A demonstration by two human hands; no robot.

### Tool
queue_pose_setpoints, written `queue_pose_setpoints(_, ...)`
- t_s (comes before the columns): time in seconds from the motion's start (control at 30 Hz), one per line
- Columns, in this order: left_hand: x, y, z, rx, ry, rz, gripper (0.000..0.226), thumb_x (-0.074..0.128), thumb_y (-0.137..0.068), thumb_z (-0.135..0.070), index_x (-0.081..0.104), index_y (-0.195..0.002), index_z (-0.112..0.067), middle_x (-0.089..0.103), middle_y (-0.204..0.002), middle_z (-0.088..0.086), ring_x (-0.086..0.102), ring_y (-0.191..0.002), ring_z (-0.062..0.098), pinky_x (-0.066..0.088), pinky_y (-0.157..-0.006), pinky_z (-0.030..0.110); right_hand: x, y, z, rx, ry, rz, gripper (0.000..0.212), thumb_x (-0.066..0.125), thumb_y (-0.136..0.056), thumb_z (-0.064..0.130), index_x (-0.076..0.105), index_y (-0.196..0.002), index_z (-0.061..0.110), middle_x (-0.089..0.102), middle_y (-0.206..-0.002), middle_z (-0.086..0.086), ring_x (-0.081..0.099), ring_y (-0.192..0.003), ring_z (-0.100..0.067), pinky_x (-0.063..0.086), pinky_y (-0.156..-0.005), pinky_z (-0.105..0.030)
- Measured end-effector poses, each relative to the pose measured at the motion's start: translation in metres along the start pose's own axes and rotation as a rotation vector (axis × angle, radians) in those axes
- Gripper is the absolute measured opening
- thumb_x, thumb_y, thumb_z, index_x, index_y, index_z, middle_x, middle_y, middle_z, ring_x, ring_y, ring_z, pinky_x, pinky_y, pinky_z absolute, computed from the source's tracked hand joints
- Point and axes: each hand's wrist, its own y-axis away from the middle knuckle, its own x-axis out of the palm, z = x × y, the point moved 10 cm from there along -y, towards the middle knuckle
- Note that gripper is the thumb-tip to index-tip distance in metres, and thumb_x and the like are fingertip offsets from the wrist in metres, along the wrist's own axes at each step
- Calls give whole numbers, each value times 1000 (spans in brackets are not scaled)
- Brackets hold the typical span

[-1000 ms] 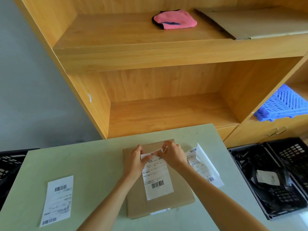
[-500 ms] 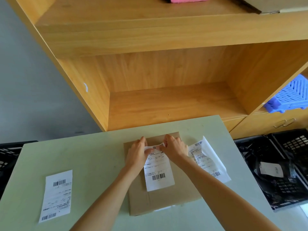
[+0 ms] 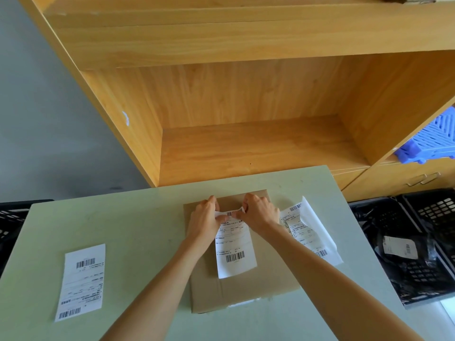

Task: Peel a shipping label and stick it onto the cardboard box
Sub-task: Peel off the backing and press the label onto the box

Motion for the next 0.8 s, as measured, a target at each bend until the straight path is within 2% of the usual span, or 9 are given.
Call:
queue_pose_setpoints(0.17, 3, -3, 2, 6, -30, -32, 27, 68, -91, -31, 45, -85, -17, 65, -95, 8, 63, -87, 31, 42, -65, 35, 5, -4, 1, 32, 43, 14, 52, 70, -76, 62, 58, -102, 18, 70, -98, -4, 68, -92, -26, 53, -79, -35)
queue_pose_setpoints(0.27, 1, -3, 2, 22, -24, -54, 28, 68, -91, -31, 47, -89, -14, 64, -93, 7, 64, -83, 30, 47, -64, 38, 4, -5, -2, 38, 53, 14, 59, 68, -77, 63, 51, -109, 17, 68, -100, -6, 68, -92, -27, 54, -79, -36)
queue_pose_setpoints(0.37, -7, -1, 7, 43, -42, -94, 28, 69, -91, -30, 47, -91, -12, 63, -87, 5, 63, -78, 28, 50, -61, 40, -3, -5, -13, 69, 31, -1, 61, 69, -77, 61, 48, -113, 17, 66, -101, -4, 67, -90, -26, 48, -73, -33)
queue_pose_setpoints(0.5, -18, 4, 19, 66, -57, -150, 24, 66, -93, -21, 45, -96, -11, 60, -88, 5, 58, -77, 28, 39, -54, 34, -7, -7, -25, 75, -26, -37, 51, 65, -86, 52, 46, -113, 13, 69, -102, -9, 69, -90, -31, 49, -70, -35)
queue_pose_setpoints(0.6, -20, 10, 16, 95, -75, -177, 20, 65, -92, -14, 47, -100, -10, 58, -93, 6, 59, -83, 31, 42, -55, 35, -9, -4, -25, 41, -55, -86, 40, 59, -93, 44, 44, -110, 11, 69, -101, -12, 68, -87, -34, 50, -67, -38)
queue_pose_setpoints(0.67, -21, 18, 7, 143, -150, -241, 22, 69, -89, -18, 51, -102, -13, 58, -97, 6, 59, -88, 31, 48, -63, 38, -10, 2, -19, -17, -74, -147, 39, 59, -92, 45, 43, -109, 14, 66, -106, -7, 65, -92, -32, 48, -65, -36)
queue_pose_setpoints(0.7, -22, 23, 3, 170, -201, -283, 25, 70, -88, -24, 54, -105, -15, 59, -102, 5, 59, -95, 30, 49, -72, 41, -10, 6, -15, -52, -60, -187, 42, 61, -90, 48, 43, -111, 16, 62, -110, -5, 61, -99, -30, 48, -69, -37)
queue_pose_setpoints(0.8, -7, 36, -5, 238, -257, -295, 49, 55, -94, -46, 54, -129, -12, 55, -131, 9, 50, -127, 31, 42, -103, 48, -1, 20, -5, -129, 48, -276, 64, 59, -82, 63, 43, -127, 21, 49, -131, -2, 46, -122, -25, 42, -96, -41)
